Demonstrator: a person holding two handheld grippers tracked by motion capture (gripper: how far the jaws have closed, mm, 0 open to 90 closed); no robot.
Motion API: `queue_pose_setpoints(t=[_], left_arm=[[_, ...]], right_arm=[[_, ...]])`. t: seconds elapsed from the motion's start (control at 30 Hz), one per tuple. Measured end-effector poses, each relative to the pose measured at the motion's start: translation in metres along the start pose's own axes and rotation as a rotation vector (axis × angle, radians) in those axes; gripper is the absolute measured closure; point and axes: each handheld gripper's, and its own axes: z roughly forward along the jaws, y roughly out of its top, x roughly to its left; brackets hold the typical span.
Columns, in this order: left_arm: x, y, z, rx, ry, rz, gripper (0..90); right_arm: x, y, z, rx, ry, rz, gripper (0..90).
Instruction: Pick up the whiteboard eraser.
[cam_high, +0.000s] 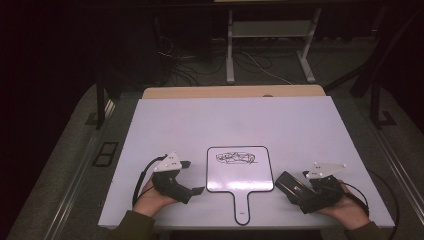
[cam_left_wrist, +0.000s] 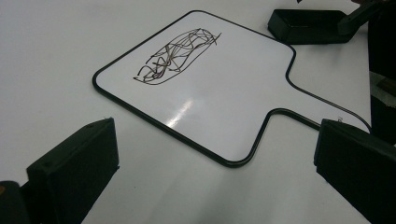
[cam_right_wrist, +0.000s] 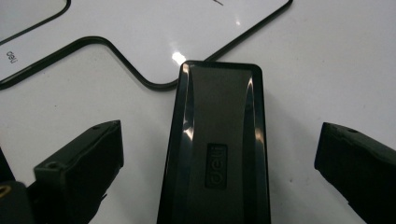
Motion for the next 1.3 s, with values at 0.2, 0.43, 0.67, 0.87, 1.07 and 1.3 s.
queue_pose_setpoints(t=[0.2, 0.43, 0.67, 0.87, 1.07, 1.3], left_arm=[[0.0000, -0.0001, 0.0004, 0.000, -0.001, 0.001, 0.0], [0.0000, -0.0002, 0.0001, 0.001, -0.001, 0.001, 0.0], [0.0001, -0.0002, 0.0000, 0.001, -0.001, 0.000, 0.0], [0.0000, -0.0002, 0.0001, 0.002, -0.003, 0.001, 0.0], [0.0000, -0.0003, 0.0002, 0.004, -0.003, 0.001, 0.0], [-0.0002, -0.0004, 0.0006, 0.005, -0.005, 0.002, 0.0]], right_arm=[[-0.0010, -0.0017, 0.0015, 0.034, 0.005, 0.016, 3.4], [0.0000, -0.0031, 0.0026, 0.061, -0.001, 0.004, 11.3], [-0.0006, -0.0040, 0.0023, 0.073, 0.009, 0.014, 18.7], [-0.0014, -0.0044, 0.0019, 0.084, 0.014, 0.012, 22.7], [-0.0006, -0.0040, 0.0031, 0.098, 0.016, 0.009, 25.7], [-0.0004, -0.0033, 0.0040, 0.106, 0.016, 0.009, 27.2]])
